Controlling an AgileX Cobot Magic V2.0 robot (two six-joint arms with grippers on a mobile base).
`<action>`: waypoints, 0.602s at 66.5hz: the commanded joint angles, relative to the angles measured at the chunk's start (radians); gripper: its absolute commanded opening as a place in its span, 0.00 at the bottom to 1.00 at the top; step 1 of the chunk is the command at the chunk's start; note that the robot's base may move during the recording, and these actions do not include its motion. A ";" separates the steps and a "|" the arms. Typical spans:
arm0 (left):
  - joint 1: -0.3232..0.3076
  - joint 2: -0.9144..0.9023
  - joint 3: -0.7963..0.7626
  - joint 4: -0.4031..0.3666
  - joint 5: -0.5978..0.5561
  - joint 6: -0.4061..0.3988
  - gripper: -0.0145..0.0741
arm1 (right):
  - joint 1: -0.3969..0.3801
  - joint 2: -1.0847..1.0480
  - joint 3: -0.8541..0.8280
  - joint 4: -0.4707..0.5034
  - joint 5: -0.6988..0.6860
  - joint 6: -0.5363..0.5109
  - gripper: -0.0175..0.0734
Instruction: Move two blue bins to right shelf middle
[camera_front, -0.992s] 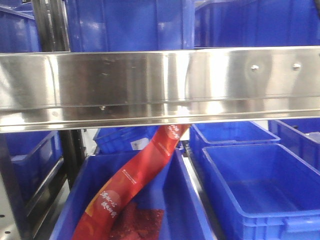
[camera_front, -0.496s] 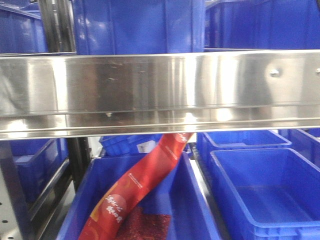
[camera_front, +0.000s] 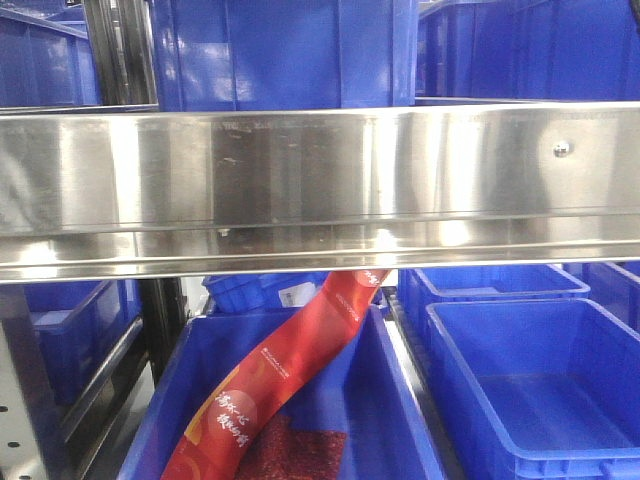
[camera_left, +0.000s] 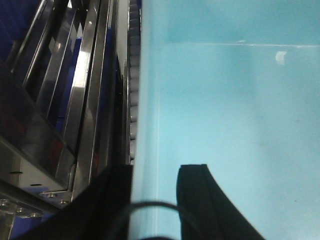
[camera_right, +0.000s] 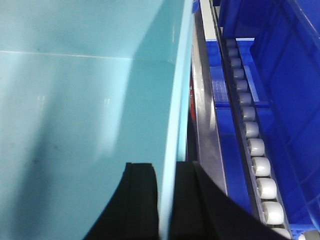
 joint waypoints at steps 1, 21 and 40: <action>-0.014 -0.019 -0.016 -0.035 -0.082 0.027 0.04 | 0.007 -0.011 -0.016 -0.017 -0.135 -0.017 0.01; -0.014 -0.019 -0.016 -0.035 -0.082 0.027 0.04 | 0.007 -0.011 -0.016 -0.017 -0.153 -0.017 0.01; -0.012 0.057 -0.016 -0.042 -0.054 0.027 0.04 | -0.065 0.043 -0.016 0.050 -0.167 0.044 0.01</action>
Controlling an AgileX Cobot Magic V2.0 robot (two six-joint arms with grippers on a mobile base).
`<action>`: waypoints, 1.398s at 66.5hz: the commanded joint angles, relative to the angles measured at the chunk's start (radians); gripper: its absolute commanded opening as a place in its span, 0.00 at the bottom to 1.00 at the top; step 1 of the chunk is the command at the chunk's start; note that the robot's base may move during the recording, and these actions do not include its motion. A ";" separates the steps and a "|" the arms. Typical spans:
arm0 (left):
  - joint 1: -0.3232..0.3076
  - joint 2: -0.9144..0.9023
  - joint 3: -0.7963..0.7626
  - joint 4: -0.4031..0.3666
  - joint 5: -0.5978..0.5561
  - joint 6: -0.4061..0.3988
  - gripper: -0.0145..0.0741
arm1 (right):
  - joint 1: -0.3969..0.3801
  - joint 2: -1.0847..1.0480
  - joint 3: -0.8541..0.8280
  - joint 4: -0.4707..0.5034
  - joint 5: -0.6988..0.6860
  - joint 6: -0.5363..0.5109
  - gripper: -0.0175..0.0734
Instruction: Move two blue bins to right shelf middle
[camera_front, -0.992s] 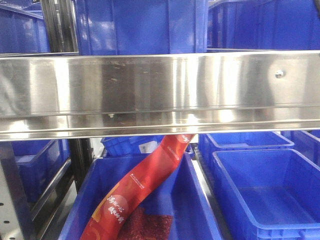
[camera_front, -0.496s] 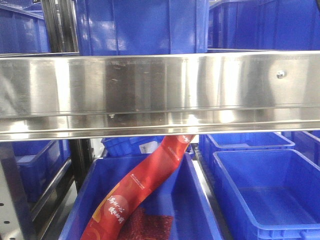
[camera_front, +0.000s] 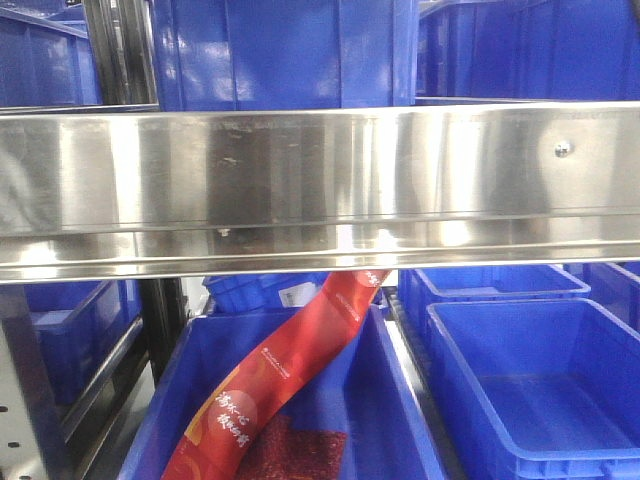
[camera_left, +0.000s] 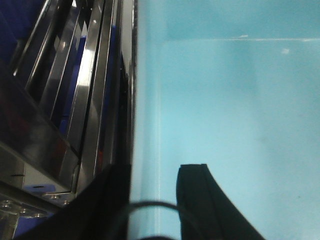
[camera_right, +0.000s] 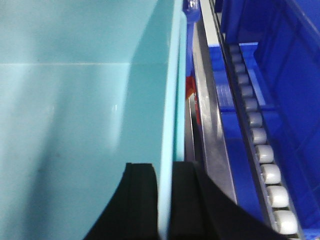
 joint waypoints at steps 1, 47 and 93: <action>-0.012 0.037 -0.014 -0.052 -0.056 0.027 0.04 | -0.040 0.026 -0.016 0.043 -0.129 0.004 0.01; 0.143 0.269 -0.014 -0.191 -0.142 0.035 0.04 | -0.147 0.255 -0.016 0.185 -0.265 -0.069 0.01; 0.144 0.279 -0.025 -0.130 -0.168 0.026 0.69 | -0.177 0.280 -0.019 0.169 -0.224 -0.069 0.64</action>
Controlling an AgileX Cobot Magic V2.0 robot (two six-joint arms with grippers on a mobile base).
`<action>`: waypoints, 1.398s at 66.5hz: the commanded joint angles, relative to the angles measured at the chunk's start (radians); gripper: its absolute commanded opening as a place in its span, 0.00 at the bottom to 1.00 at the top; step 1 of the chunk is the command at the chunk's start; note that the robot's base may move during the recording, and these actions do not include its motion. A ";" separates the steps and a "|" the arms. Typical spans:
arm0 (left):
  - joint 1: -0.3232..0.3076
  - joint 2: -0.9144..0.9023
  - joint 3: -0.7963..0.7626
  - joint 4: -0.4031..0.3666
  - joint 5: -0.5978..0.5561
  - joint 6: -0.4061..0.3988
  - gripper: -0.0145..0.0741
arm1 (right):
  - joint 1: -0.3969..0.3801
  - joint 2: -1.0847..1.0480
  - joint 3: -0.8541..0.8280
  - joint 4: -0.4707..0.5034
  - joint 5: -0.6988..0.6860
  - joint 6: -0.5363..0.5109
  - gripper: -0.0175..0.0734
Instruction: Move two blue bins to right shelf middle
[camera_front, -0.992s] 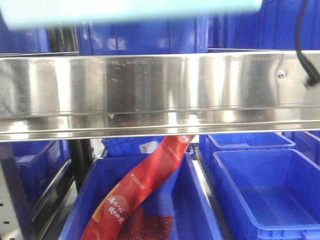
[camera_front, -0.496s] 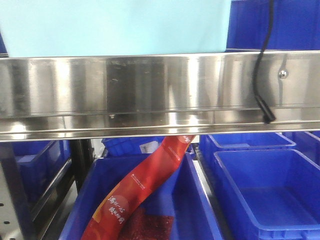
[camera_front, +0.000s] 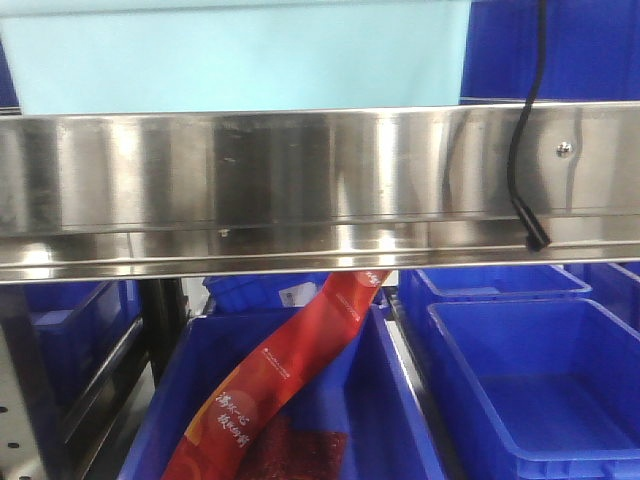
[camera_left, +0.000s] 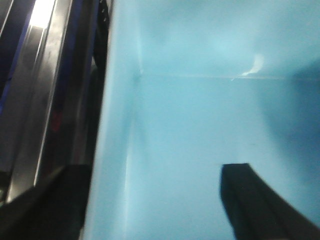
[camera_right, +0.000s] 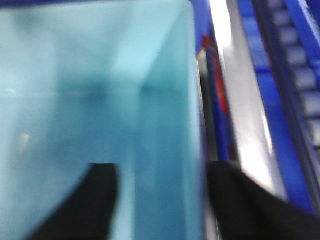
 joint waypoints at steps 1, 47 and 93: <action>-0.005 -0.015 -0.019 0.032 0.003 -0.002 0.69 | 0.000 -0.015 -0.016 -0.019 -0.022 -0.005 0.65; -0.005 -0.047 -0.214 0.011 0.198 0.138 0.04 | 0.023 -0.016 -0.272 0.031 0.171 -0.133 0.03; -0.005 -0.627 0.586 -0.101 -0.546 0.129 0.04 | 0.045 -0.491 0.471 0.024 -0.496 -0.179 0.01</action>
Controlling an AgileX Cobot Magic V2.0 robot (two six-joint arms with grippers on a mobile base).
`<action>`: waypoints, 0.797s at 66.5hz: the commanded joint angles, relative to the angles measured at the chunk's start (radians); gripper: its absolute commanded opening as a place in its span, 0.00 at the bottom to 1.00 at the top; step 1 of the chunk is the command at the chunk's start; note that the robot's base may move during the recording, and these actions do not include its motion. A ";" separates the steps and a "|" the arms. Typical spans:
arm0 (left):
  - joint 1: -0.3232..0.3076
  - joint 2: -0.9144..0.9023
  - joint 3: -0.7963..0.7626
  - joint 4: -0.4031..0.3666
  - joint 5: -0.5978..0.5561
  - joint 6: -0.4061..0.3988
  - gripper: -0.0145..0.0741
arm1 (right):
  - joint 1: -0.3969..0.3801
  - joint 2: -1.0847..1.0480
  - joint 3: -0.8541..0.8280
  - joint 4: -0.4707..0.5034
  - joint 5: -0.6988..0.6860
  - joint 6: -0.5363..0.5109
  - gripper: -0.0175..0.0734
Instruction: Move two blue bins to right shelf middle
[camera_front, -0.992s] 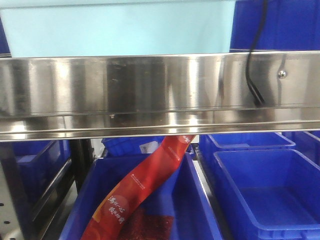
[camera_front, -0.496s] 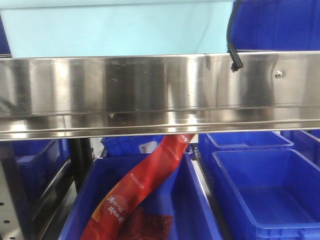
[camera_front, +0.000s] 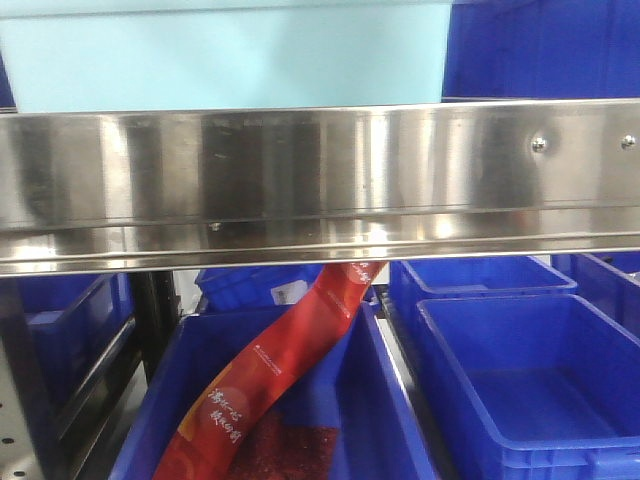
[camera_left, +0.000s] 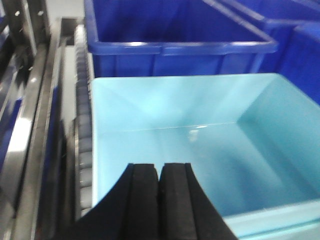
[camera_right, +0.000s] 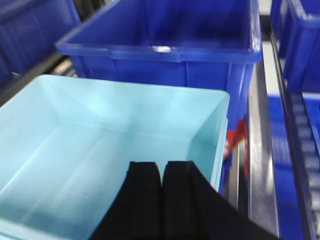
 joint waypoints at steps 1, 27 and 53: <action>-0.005 -0.059 0.087 -0.015 -0.107 -0.003 0.04 | 0.002 -0.078 0.130 -0.029 -0.157 -0.008 0.01; -0.005 -0.233 0.418 -0.119 -0.357 -0.003 0.04 | 0.002 -0.380 0.723 -0.133 -0.649 -0.008 0.01; -0.005 -0.511 0.631 -0.049 -0.435 -0.003 0.04 | 0.002 -0.610 0.869 -0.133 -0.631 -0.008 0.01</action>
